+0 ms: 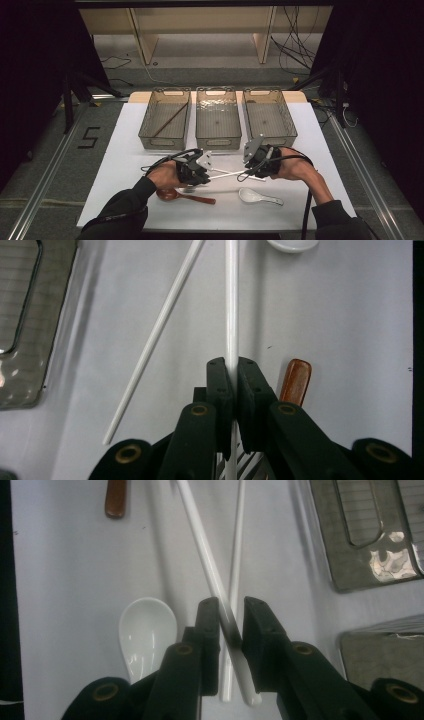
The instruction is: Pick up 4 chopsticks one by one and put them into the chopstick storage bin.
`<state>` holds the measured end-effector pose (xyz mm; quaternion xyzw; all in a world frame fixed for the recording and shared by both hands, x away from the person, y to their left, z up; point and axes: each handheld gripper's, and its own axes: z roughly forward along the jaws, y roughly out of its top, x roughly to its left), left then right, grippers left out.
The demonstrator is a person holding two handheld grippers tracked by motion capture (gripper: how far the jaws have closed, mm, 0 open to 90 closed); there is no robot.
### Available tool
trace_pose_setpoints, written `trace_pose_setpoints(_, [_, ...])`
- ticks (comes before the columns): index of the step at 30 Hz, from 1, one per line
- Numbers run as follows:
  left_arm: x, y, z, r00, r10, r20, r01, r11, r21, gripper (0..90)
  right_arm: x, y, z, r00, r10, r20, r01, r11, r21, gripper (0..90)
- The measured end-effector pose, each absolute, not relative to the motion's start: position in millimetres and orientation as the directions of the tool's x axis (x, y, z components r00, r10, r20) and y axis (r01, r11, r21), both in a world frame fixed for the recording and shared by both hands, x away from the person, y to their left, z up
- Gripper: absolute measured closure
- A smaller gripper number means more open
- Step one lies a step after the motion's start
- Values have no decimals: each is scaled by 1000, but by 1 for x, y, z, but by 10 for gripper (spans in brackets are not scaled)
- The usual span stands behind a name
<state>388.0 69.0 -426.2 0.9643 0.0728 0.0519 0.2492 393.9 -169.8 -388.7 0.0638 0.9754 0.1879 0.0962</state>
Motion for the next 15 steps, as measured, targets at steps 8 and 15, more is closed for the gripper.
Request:
trace_pose_setpoints(8, [387, 81, -424, 972, 224, 65, 167, -862, 478, 852, 399, -172, -382, -946, 272, -177, 172, 883, 437, 535])
trace_pose_setpoints(15, [393, 100, -415, 942, 331, 52, 263, -827, 496, 851, 397, -174, -378, -917, 355, -182, 227, 839, 495, 414])
